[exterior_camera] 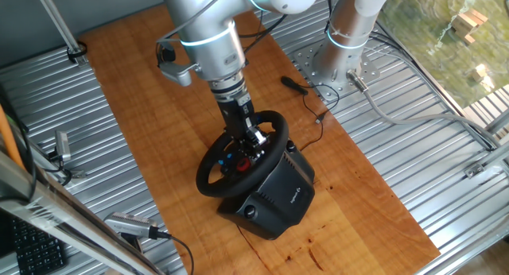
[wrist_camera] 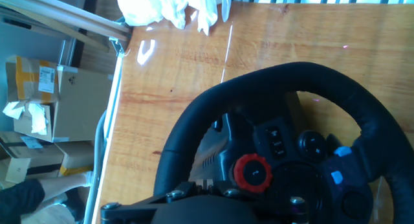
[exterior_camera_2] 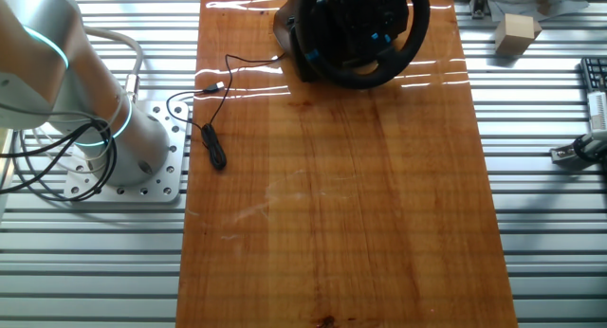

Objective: Rotate the steering wheel 90 degrees counterclockwise

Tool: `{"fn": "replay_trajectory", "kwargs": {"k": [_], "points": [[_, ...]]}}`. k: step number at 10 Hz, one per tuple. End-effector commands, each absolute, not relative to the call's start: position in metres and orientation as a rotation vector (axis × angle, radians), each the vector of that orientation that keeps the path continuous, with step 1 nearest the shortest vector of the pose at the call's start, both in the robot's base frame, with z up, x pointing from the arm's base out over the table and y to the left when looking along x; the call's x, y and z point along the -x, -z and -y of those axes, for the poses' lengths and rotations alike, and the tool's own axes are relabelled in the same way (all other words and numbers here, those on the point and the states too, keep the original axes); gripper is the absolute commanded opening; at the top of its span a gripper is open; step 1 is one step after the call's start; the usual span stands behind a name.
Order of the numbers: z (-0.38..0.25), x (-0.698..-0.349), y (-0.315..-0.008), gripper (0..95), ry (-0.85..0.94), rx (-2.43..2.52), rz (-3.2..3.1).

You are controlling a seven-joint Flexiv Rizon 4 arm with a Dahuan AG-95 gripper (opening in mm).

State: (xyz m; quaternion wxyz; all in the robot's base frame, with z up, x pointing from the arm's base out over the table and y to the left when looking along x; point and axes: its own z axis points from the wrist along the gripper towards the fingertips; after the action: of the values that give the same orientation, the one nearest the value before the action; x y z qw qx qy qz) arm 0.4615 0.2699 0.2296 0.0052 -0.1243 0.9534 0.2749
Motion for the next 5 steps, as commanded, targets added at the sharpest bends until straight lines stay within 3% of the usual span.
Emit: {"fn": "replay_trajectory", "kwargs": {"k": [1, 5], "points": [[-0.2688, -0.4588, -0.2305, 0.0, -0.859, 0.393, -2.989], [-0.2657, -0.4519, -0.2293, 0.0, -0.855, 0.402, -2.986]]}}
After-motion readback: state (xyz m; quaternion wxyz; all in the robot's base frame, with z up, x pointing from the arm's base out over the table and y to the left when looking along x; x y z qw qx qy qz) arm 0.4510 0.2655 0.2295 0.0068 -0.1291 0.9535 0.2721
